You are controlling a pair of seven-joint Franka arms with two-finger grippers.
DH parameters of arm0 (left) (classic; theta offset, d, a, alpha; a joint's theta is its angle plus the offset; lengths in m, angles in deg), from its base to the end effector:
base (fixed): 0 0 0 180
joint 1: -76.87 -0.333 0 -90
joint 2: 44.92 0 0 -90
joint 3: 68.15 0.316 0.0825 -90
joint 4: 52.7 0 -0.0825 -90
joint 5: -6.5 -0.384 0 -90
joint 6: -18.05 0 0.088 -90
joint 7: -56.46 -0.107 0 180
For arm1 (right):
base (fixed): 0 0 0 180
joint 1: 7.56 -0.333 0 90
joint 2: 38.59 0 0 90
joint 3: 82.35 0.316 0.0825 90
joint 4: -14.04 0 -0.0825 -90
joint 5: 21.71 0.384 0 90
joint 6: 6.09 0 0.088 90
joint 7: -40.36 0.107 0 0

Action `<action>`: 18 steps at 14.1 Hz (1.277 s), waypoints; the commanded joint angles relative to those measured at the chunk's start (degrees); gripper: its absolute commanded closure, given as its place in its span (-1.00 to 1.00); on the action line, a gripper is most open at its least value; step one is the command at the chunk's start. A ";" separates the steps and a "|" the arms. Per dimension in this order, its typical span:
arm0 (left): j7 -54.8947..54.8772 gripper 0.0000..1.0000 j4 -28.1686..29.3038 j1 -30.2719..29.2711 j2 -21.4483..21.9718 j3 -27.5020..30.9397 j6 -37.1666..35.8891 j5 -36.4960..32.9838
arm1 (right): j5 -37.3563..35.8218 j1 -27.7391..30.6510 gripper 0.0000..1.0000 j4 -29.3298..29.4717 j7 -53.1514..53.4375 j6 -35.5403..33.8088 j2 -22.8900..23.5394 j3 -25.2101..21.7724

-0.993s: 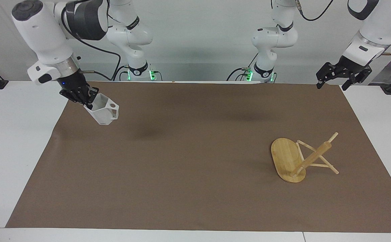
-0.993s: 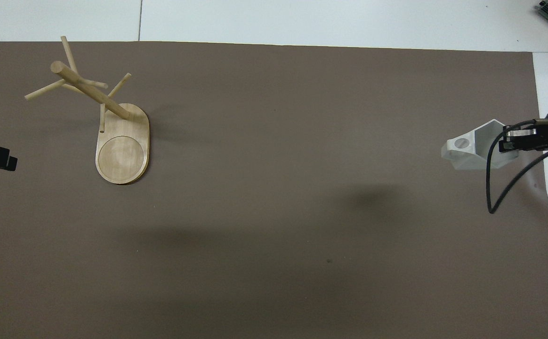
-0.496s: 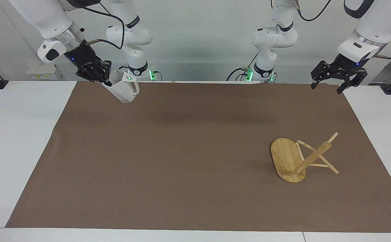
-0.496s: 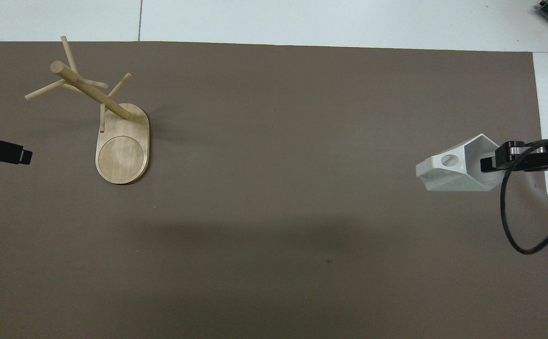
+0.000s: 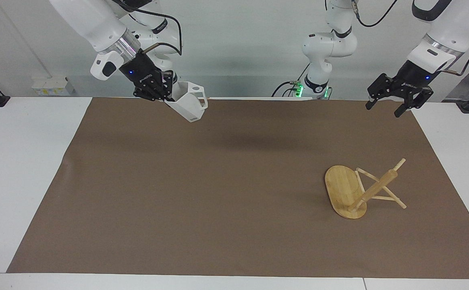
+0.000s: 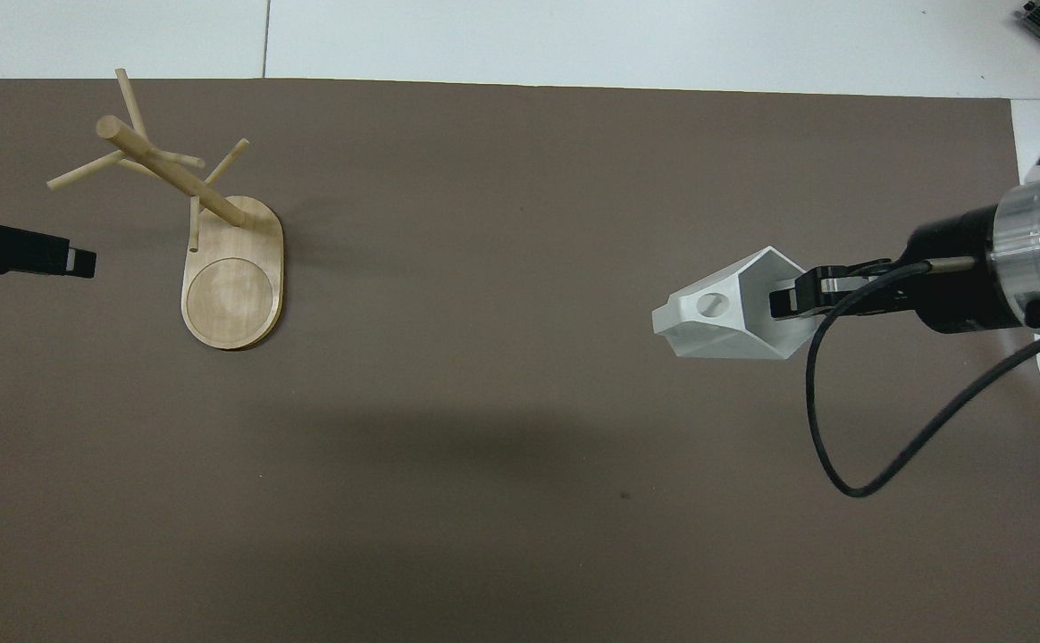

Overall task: Hang cup on rack
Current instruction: 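Carry the cup toward the rack with the right gripper while the left gripper approaches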

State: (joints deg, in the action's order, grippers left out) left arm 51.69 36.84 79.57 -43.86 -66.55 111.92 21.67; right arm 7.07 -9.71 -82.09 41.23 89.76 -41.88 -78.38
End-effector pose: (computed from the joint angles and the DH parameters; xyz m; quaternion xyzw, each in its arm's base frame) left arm 0.5553 -0.0369 0.6484 0.9890 -0.0480 0.0508 0.1307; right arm 0.5378 0.1060 0.6261 -0.9686 -0.0255 -0.0104 0.2470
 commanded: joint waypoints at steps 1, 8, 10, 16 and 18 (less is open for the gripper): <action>10.27 -1.00 -1.64 0.29 -2.72 -0.80 2.10 2.67 | 3.22 -3.63 1.00 -3.53 0.45 4.60 -0.58 -0.10; 40.07 -1.00 -1.74 1.25 -3.78 -4.85 8.43 8.04 | 19.02 -13.83 1.00 -5.38 15.11 24.54 5.92 -0.10; 49.38 -1.00 -1.13 3.71 -3.70 -4.85 9.48 8.04 | 22.28 -16.47 1.00 -5.20 18.19 29.90 7.68 -0.10; 67.44 -1.00 1.78 8.20 -3.87 -5.03 15.20 8.30 | 28.88 -20.43 1.00 -4.06 19.88 37.49 10.59 -0.10; 74.25 -1.00 1.60 9.86 -5.00 -5.03 15.11 9.52 | 27.84 -20.96 1.00 -4.06 19.44 36.70 11.11 -0.10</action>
State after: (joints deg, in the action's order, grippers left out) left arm 120.52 37.59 87.69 -48.24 -72.17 125.55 29.40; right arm 34.49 -29.95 -87.17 60.09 126.35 -31.66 -78.34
